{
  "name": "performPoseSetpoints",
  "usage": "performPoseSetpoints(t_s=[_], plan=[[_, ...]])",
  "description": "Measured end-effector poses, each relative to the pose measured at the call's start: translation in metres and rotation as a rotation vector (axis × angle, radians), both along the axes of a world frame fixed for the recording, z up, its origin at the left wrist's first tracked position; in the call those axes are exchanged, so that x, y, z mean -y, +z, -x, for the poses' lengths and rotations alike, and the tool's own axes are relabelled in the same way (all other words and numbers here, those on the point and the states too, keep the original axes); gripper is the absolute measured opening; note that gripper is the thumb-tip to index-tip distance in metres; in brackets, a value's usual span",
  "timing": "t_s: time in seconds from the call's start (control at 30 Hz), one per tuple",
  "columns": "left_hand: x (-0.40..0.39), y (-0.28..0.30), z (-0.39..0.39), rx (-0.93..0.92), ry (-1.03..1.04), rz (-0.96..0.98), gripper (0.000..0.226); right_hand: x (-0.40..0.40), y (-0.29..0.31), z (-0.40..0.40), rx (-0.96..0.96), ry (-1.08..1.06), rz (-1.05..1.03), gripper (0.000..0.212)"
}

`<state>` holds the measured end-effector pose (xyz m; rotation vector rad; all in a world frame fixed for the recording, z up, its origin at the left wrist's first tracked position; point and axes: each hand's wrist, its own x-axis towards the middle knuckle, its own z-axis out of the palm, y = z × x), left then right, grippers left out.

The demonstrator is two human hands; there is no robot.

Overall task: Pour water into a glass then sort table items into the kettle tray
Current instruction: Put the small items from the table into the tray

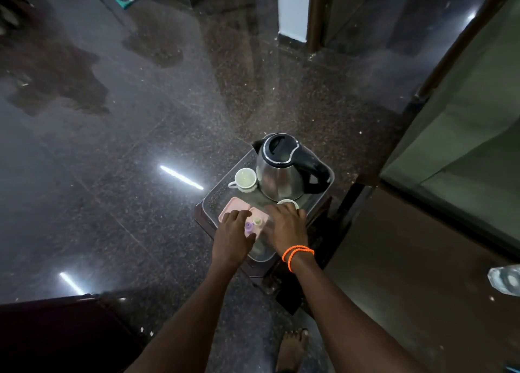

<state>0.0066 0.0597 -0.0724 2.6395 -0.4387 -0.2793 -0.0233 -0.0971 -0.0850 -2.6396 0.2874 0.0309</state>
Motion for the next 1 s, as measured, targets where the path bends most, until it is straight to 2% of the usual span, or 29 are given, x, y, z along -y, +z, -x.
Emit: performPoseSetpoints(t_s=[0.2, 0.43, 0.7, 0.83, 1.0], plan=[[0.057, 0.031, 0.038, 0.114, -0.125, -0.011, 0.037, 0.065, 0.024, 0.074, -0.001, -0.169, -0.003, 0.042], [0.189, 0.037, 0.125, 0.051, -0.355, 0.054, 0.035, 0.163, 0.024, 0.203, -0.095, -0.433, 0.041, 0.043], [0.311, 0.000, 0.270, -0.123, -0.754, 0.075, 0.017, 0.250, -0.020, 0.382, -0.237, -0.817, 0.033, 0.034], [0.353, -0.029, 0.321, -0.195, -0.875, 0.018, 0.024, 0.276, -0.051, 0.452, -0.175, -1.006, -0.039, 0.034], [0.408, -0.084, 0.370, -0.284, -0.959, -0.093, 0.041, 0.315, -0.095, 0.501, -0.258, -1.090, -0.118, 0.062]])
